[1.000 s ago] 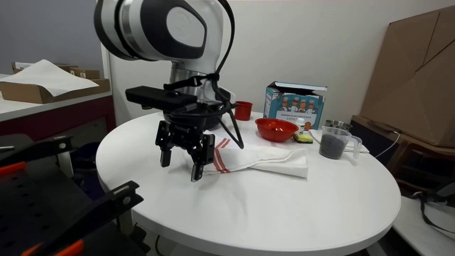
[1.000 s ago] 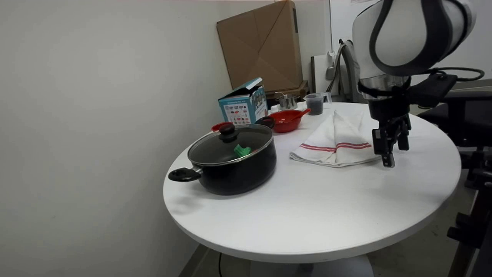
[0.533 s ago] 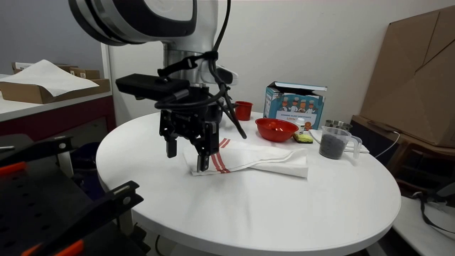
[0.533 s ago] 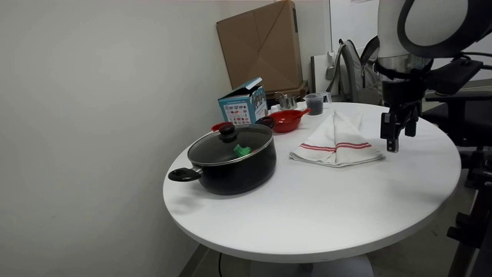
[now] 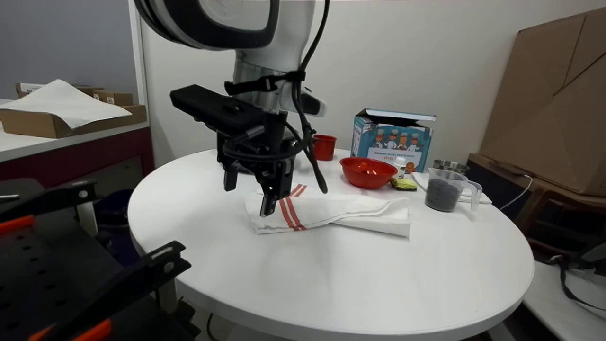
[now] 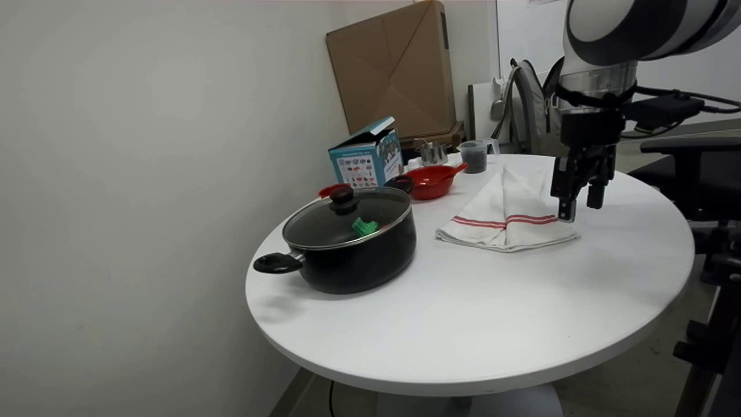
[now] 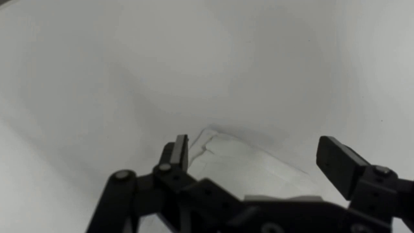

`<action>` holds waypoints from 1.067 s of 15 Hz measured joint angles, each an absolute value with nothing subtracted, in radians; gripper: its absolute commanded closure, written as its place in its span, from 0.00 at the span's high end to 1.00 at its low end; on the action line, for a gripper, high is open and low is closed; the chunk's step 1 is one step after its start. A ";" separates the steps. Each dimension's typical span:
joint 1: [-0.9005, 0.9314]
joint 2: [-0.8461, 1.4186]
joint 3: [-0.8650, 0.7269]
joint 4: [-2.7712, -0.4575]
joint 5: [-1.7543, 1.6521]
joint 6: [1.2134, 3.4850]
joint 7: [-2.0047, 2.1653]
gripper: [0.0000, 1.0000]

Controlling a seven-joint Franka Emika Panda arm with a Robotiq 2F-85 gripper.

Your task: Fold the towel on the table

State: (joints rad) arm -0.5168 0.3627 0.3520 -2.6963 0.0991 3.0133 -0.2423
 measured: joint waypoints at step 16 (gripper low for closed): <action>-0.451 0.488 0.241 -2.526 0.137 2.881 -0.319 0.86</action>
State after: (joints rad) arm -0.4508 0.4879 0.2413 -2.5259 0.1371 2.8809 -0.3187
